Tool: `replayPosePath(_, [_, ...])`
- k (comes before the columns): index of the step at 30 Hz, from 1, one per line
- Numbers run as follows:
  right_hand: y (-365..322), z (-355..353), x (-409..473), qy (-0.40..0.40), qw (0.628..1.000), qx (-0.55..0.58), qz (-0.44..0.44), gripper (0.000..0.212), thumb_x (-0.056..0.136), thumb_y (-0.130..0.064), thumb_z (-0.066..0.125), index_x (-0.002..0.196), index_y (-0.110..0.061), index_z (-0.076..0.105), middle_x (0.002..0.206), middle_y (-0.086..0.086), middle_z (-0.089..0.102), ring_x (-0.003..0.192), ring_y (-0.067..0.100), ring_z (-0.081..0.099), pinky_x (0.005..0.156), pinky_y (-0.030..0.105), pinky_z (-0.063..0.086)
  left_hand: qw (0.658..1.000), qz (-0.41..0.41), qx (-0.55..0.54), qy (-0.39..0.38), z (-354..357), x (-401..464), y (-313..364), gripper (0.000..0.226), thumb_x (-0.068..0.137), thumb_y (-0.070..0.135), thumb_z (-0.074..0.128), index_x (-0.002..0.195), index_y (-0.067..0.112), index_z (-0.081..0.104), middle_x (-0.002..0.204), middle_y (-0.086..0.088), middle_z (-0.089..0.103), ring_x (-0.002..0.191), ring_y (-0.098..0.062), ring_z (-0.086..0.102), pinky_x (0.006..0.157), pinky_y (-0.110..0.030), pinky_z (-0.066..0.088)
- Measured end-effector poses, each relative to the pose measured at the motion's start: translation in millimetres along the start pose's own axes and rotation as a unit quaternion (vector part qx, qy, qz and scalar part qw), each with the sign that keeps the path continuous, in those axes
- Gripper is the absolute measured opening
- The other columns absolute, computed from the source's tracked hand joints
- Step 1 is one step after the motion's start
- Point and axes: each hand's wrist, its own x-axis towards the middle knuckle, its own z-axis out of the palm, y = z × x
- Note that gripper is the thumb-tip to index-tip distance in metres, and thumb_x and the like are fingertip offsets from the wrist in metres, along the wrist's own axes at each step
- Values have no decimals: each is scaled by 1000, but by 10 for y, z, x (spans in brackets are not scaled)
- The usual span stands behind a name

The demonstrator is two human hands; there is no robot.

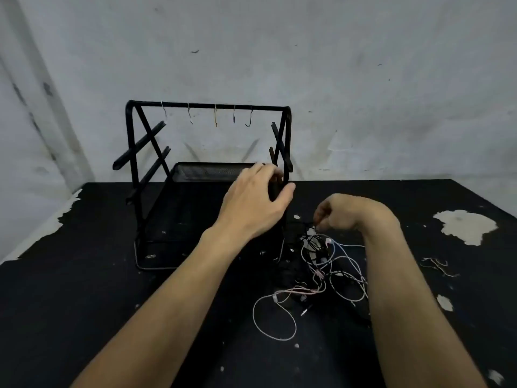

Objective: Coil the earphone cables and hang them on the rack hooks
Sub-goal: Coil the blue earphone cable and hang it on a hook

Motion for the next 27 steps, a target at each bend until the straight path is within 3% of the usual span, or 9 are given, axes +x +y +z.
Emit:
replayPosePath(5, [-51,76,-16,-52,997,-52,25,5,84,-19,78,87,-22,75,86,0,74,76,13,64,59,23,46,999,-14,-37,-11,28,15,-59,29,88,50,54,105,28,62,103,15,60,103,-10,56,90,-39,50])
replayPosePath(8, [-70,57,-53,-58,997,-54,12,6,84,-17,78,86,-22,76,84,0,74,69,12,61,61,26,46,998,-22,-49,-18,25,3,-91,23,89,46,56,103,29,62,100,16,61,101,-9,57,90,-39,50])
replayPosePath(12, [-160,-96,-248,-6,998,-17,-57,9,86,-26,77,77,-25,76,72,-4,74,67,12,64,72,34,54,995,-36,-79,-39,-8,-1,-34,16,91,39,60,100,27,65,92,15,64,89,-3,58,81,-26,48])
replayPosePath(15, [-297,-257,-506,53,990,7,-131,15,93,-35,67,86,-24,74,59,-8,68,55,5,61,62,25,46,973,-73,-192,-102,-13,-16,44,18,92,43,61,100,29,69,88,14,69,80,2,60,77,-21,44])
replayPosePath(17, [-372,-335,-665,111,977,39,-179,19,97,-35,62,90,-20,72,66,1,69,55,8,62,63,31,48,950,-87,-266,-140,-26,-30,96,22,95,43,57,104,28,70,95,12,72,87,2,63,80,-20,46])
replayPosePath(19, [-430,-390,-802,170,956,93,-221,20,99,-32,58,90,-18,69,66,5,66,53,11,59,60,33,47,935,-87,-303,-162,-54,-41,134,26,98,41,55,112,25,69,104,12,72,98,7,63,87,-14,44])
replayPosePath(22, [-571,-423,-979,235,899,232,-287,19,102,-22,54,87,-18,65,54,-13,52,48,6,43,49,21,36,936,-48,-308,-162,-93,-50,153,30,97,44,56,118,26,67,113,11,71,110,1,62,100,-22,44])
replayPosePath(25, [-741,-421,-1136,288,804,372,-364,19,103,-18,53,87,-18,63,54,-13,42,48,12,31,43,22,26,927,-11,-333,-174,-170,-65,204,22,101,25,53,103,13,71,104,-5,72,99,-6,64,93,-22,47])
replayPosePath(27, [-805,-436,-1234,332,748,415,-397,18,102,-19,54,86,-19,63,56,-6,38,49,23,24,43,29,19,921,4,-351,-167,-243,-59,262,27,104,18,47,90,9,68,90,-6,72,86,-9,63,83,-24,48])
